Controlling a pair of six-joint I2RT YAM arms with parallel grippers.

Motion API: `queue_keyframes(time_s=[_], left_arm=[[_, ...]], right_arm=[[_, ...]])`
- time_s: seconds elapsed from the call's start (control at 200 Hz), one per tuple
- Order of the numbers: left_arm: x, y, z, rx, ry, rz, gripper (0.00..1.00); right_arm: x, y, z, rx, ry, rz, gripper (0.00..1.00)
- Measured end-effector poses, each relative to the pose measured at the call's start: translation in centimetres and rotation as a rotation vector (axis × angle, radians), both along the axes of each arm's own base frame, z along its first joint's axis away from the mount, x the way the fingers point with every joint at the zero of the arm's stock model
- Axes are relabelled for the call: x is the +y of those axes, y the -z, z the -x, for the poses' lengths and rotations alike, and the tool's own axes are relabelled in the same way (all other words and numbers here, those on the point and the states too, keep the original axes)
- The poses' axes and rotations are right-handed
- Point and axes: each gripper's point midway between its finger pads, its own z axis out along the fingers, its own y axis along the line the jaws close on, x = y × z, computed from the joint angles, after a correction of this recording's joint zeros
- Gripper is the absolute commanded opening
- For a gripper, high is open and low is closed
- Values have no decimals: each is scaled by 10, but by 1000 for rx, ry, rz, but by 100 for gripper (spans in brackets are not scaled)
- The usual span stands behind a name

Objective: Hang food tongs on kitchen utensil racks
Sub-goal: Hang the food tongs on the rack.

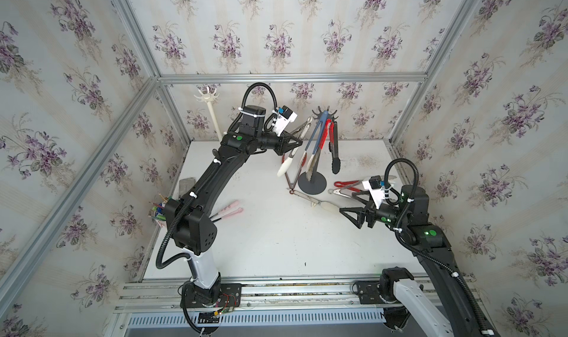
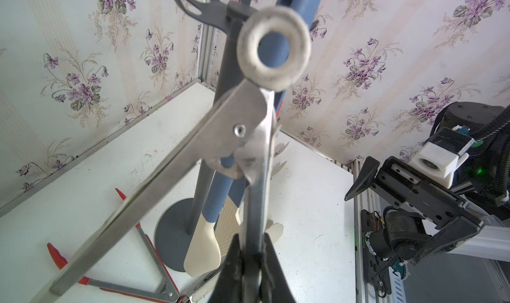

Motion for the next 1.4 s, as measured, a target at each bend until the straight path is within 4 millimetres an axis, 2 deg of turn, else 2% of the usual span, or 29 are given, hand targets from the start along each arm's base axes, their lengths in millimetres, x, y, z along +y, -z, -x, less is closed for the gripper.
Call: queue_keyframes(time_s=[0.365,0.694,1.059,1.289,1.399], left_arm=[[-6,3,-11,13,-8,3,2],[-10,6,-12,23,-6,2,2],[-14,-2,-13,6,-14,1,2],[-12,11,-14,42,-24,-31,2],[-12,12,-14,40,-27,-37,2]], right_arm=[[-1,0,2,-5,2,3,100],[-2,0,3,-11,11,7,100],[-2,2,4,-11,12,8,100],[-2,2,4,-11,12,8,100],[-2,2,4,-13,11,10,100]])
